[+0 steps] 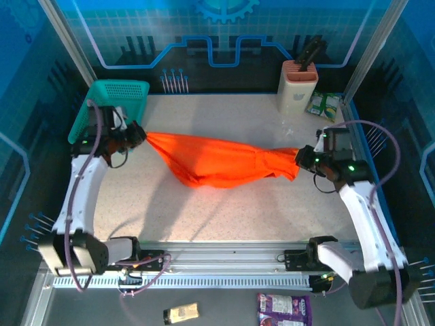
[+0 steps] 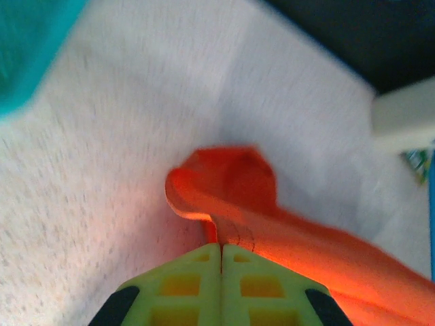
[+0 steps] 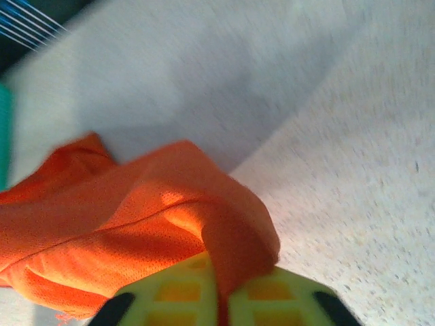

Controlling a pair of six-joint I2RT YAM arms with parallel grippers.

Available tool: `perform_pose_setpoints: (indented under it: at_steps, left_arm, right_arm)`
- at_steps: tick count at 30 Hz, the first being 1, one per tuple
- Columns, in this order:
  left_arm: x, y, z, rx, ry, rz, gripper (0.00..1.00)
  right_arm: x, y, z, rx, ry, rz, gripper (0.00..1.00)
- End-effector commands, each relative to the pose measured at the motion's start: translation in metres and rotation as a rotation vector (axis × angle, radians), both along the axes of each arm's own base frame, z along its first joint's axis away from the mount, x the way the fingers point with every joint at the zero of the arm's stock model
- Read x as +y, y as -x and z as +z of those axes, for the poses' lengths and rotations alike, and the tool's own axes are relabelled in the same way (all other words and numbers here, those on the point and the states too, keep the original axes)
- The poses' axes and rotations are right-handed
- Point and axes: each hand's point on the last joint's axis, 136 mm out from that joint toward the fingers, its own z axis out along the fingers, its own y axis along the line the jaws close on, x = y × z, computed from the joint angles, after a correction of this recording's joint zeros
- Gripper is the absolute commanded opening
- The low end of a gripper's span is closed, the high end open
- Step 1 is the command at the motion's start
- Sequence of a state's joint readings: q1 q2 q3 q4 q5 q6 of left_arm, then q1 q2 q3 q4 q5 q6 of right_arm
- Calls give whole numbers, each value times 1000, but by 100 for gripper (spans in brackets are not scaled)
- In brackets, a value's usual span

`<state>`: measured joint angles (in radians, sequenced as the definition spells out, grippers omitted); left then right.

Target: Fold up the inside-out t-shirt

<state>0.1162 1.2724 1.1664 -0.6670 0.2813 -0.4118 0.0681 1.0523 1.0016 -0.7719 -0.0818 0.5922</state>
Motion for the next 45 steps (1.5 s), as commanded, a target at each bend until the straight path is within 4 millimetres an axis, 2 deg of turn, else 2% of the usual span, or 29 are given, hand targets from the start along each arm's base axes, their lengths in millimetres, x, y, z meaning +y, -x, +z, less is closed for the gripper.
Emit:
perform_pose_setpoints:
  at_steps: [1, 3, 7, 11, 15, 18, 27, 30, 38, 45]
  left_arm:
    - [-28, 18, -73, 190, 119, -100, 0]
    - [-36, 25, -98, 240, 118, -120, 0]
    - [-38, 34, -118, 274, 114, -113, 0]
    - [-34, 36, -117, 274, 90, -104, 0]
    - [-33, 34, -113, 266, 83, -102, 0]
    - [-33, 32, -111, 262, 83, -105, 0]
    - [-32, 33, -112, 275, 73, -103, 0]
    - [-31, 33, -113, 279, 65, -101, 0]
    - [-30, 34, -112, 282, 59, -104, 0]
    - [-29, 34, -113, 282, 56, -103, 0]
  right_arm:
    - [-8, 7, -43, 134, 50, -11, 21]
    - [-9, 12, -46, 146, 102, -4, 28]
    - [6, 21, -37, 111, 200, 56, 33]
    - [46, 34, -41, 112, 258, 200, 35]
    - [85, 45, -65, 150, 306, 305, 35]
    - [101, 46, -85, 191, 379, 317, 35]
    - [146, 31, -129, 228, 508, 293, 34]
    - [151, 25, -143, 247, 546, 289, 33]
    - [147, 23, -170, 296, 618, 287, 33]
    - [138, 21, -175, 301, 671, 281, 29]
